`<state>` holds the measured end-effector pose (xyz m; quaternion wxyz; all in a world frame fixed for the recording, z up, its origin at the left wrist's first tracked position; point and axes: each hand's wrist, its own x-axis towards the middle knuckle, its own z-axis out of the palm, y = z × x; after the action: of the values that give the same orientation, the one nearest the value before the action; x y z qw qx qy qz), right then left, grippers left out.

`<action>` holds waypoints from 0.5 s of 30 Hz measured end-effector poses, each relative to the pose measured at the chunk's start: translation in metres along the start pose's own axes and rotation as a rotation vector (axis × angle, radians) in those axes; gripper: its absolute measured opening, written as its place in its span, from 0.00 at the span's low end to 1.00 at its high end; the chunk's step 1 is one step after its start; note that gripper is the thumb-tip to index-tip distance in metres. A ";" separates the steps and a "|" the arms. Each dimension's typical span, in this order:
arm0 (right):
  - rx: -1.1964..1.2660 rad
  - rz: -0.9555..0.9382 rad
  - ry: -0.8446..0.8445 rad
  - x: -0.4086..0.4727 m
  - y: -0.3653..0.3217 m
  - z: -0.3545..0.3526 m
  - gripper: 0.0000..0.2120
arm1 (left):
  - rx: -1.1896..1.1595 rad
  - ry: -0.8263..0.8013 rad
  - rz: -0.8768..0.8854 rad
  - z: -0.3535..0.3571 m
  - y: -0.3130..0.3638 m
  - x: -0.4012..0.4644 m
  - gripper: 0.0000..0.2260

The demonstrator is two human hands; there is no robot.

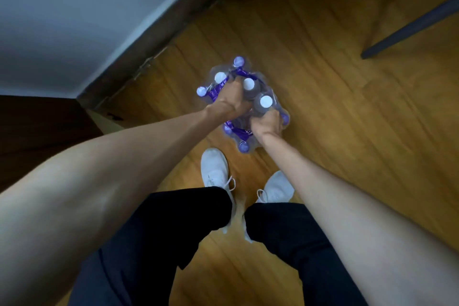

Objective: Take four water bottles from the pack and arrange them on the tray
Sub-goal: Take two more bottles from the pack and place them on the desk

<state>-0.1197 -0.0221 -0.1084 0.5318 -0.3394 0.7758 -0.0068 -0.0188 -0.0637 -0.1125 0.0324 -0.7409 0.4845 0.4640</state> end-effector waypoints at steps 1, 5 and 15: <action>0.024 0.027 0.032 0.005 -0.003 0.004 0.21 | 0.013 0.012 -0.005 0.004 0.000 0.008 0.24; 0.074 0.131 0.150 0.019 -0.012 0.019 0.28 | 0.028 0.093 0.016 0.015 -0.002 0.026 0.25; -0.086 0.001 0.339 0.018 -0.013 0.015 0.16 | 0.065 0.216 0.119 0.020 -0.018 0.022 0.07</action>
<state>-0.1045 -0.0368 -0.1251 0.3786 -0.3554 0.8541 -0.0306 -0.0167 -0.0597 -0.1471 -0.0234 -0.7550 0.5431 0.3667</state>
